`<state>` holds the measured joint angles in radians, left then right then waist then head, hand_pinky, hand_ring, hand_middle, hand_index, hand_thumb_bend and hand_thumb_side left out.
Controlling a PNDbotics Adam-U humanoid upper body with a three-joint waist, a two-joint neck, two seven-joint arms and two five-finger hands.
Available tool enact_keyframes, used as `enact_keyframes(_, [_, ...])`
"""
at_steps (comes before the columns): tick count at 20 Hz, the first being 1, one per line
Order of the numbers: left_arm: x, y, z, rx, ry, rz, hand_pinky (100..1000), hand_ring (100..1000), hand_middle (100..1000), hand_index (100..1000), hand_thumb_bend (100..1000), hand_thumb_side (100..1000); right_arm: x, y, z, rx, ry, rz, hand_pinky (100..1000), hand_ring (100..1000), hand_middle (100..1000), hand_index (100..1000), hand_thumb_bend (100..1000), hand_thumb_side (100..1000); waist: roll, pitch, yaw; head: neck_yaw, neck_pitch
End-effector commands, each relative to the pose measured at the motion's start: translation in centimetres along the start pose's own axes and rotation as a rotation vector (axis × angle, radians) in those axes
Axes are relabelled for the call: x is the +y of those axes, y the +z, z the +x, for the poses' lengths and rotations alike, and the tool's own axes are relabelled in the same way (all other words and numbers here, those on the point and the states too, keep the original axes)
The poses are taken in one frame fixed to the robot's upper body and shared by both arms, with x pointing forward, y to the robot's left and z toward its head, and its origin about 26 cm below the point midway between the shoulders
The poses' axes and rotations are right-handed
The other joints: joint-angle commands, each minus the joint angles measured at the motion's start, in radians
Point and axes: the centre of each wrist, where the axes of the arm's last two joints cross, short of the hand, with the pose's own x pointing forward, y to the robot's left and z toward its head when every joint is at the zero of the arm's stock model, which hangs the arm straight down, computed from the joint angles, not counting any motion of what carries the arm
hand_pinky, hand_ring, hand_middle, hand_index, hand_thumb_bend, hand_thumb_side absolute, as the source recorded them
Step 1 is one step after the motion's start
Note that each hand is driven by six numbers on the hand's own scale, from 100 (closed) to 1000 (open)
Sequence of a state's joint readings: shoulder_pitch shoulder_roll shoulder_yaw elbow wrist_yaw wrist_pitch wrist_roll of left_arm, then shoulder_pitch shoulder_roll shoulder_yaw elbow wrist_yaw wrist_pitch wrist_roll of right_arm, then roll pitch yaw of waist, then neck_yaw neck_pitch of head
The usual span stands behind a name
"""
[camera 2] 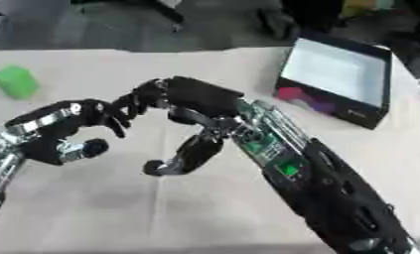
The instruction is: Pick up the objects with one hand, pass them to the other hand, and then place them into the box on the other side of the table.
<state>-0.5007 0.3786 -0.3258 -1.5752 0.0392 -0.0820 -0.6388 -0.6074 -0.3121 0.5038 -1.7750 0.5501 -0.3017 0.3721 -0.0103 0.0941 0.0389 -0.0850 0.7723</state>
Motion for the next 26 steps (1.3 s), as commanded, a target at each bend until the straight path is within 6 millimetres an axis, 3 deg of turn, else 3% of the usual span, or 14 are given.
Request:
enact_keyframes(1, [0.8,0.2,0.6,-0.012,-0.021,0.011,808,654,692,807,429,586,-1.0,-0.1,0.3,-0.009,0.030,-0.017,707,694,646,884,464,196,0.003,-0.013,-0.001,0.001,-0.002])
enact_keyframes(7, [1.2,0.6,0.7,-0.004,-0.047,0.032,804,656,694,809,400,583,-1.1,0.1,0.2,0.001,0.036,-0.020,707,693,646,884,468,196,0.004,-0.013,-0.002,0.002,-0.002])
enact_keyframes(10, [3.0,2.3,1.2,0.047,-0.168,0.103,792,658,699,816,425,552,-1.2,0.4,-0.1,0.023,0.041,-0.026,707,692,647,884,468,197,0.004,-0.015,0.000,0.007,-0.002])
enact_keyframes(12, [4.4,3.9,1.5,0.117,-0.310,0.154,782,663,704,818,449,519,-1.2,0.6,-0.2,0.034,0.044,-0.028,707,692,647,885,469,196,0.005,-0.017,0.001,0.011,-0.002])
enact_keyframes(16, [7.6,9.1,1.0,0.412,-0.674,0.186,762,673,705,814,459,454,-0.9,1.0,-0.6,0.055,0.044,-0.022,707,692,647,885,471,199,0.014,-0.024,0.006,0.026,-0.002])
enact_keyframes(18, [9.0,11.7,0.2,0.571,-0.792,0.159,752,669,704,821,522,395,-0.8,1.1,-0.7,0.060,0.043,-0.020,707,692,647,885,470,195,0.018,-0.027,0.008,0.033,-0.002])
enact_keyframes(22, [10.9,16.3,-1.8,0.849,-0.926,0.076,735,682,715,829,656,346,-0.7,1.3,-0.8,0.069,0.045,-0.018,708,692,647,885,469,196,0.019,-0.031,0.008,0.033,-0.002])
enact_keyframes(26, [11.3,19.8,-4.6,1.063,-0.914,0.034,730,673,705,826,669,346,-0.6,1.4,-0.9,0.075,0.043,-0.022,707,692,647,885,471,195,0.019,-0.033,0.010,0.032,-0.002])
